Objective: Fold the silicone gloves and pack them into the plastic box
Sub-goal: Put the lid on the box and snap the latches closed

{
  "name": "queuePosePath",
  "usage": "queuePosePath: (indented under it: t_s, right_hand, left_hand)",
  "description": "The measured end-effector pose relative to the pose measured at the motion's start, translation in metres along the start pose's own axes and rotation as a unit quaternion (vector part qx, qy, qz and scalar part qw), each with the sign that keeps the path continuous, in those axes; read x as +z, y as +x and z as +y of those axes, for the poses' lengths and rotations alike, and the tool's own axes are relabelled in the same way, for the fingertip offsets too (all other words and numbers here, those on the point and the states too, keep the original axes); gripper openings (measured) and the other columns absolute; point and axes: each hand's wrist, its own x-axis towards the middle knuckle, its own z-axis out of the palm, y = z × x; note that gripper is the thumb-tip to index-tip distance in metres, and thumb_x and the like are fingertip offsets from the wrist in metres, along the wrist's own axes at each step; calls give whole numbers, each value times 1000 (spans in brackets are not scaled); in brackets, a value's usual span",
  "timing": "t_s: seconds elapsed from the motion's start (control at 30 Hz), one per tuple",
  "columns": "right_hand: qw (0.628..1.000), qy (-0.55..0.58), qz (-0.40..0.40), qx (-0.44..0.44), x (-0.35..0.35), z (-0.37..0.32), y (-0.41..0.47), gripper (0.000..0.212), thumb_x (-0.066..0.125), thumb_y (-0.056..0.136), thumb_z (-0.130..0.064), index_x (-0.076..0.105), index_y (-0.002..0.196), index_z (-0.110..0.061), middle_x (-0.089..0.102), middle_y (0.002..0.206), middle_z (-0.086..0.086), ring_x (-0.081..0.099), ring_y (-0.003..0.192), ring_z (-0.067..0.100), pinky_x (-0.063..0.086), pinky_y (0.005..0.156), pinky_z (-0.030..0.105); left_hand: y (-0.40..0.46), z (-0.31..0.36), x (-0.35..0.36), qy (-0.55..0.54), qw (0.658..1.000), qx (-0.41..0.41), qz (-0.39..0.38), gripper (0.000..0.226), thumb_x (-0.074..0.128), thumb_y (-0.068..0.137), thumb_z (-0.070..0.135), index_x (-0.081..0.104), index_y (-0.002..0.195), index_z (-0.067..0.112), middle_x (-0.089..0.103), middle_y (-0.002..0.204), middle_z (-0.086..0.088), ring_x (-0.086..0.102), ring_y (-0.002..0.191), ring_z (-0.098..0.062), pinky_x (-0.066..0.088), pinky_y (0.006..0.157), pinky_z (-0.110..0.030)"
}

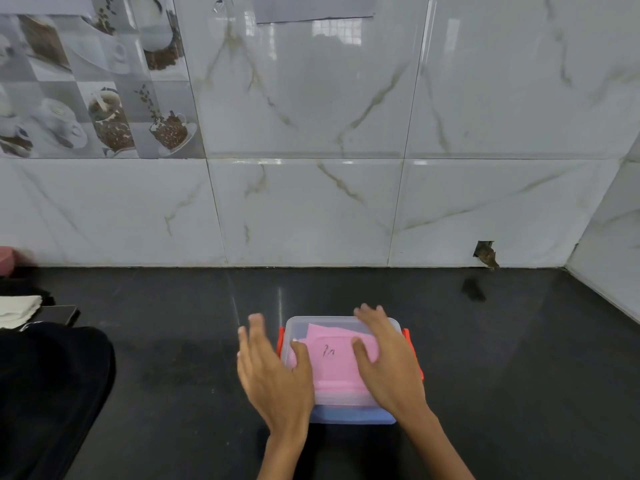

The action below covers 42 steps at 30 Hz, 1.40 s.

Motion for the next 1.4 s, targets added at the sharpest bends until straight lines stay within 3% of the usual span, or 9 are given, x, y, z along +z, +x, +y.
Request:
queuePosePath:
  t_s: [0.1,0.17,0.27,0.4,0.57,0.87,1.0,1.2,1.4]
  right_hand:
    - [952,219,211,39,-9,9,-13,51,58,83,-26,46,131,-38,45,138,-25,35,134,0,31,106,25]
    - [913,297,264,97,-9,23,-20,69,63,81,-23,32,139,-44,38,146,-20,32,136,-1,27,106,21]
    - [870,423,170,187,1,47,-26,83,62,86,-6,15,146,-38,25,154,-11,30,137,3,28,110,28]
    - [812,523,8,259,15,67,-29,54,47,87,-6,46,129,-40,46,144,-1,49,126,21,42,103,46]
    - [800,542,-26,258,14,74,-26,55,53,71,-21,54,117,-51,57,133,-5,57,119,22,47,98,47]
    - [799,540,-26,265,20,77,-25,52,53,68,-23,57,109,-56,61,126,-9,60,115,21,51,89,42]
    - [802,536,-30,263,20,75,-25,50,51,70,-25,55,108,-58,58,129,-5,58,116,23,48,97,49]
    - [825,495,-71,264,15,72,-28,44,50,73,-38,46,112,-57,61,120,0,62,106,20,56,74,29]
    - [822,499,-106,254,11,77,-25,54,51,71,-33,39,120,-52,55,124,-2,57,112,22,52,84,36]
  left_hand:
    - [2,-13,-6,-137,972,-181,-68,102,75,74,24,6,149,29,15,159,0,17,145,-22,21,114,-46]
    - [7,-18,-5,-216,936,-239,-140,103,72,78,15,0,150,30,8,159,3,17,145,-20,22,114,-42]
    - [15,-27,-3,-299,879,-280,-246,78,61,85,3,21,148,26,30,153,1,43,128,-17,39,103,-34]
    - [22,-31,-5,-371,818,-315,-305,64,56,86,-3,38,141,25,53,134,-4,57,115,-26,45,102,-49]
    - [22,-33,-7,-380,815,-307,-310,66,56,86,-3,36,143,25,52,134,-3,55,118,-27,43,103,-50]
    - [22,-32,-7,-383,812,-304,-319,68,56,87,-1,31,145,23,48,138,-6,53,120,-29,43,104,-51]
    - [19,-34,-7,-396,812,-299,-308,66,55,86,-1,34,144,23,48,139,-5,53,121,-28,43,104,-50]
    - [0,-43,-8,-409,800,-287,-332,45,48,80,14,54,125,17,64,117,-9,62,105,-25,56,75,-34]
    - [-11,-54,-9,-373,826,-259,-335,46,52,80,28,56,122,9,68,112,-11,62,108,-28,51,95,-46]
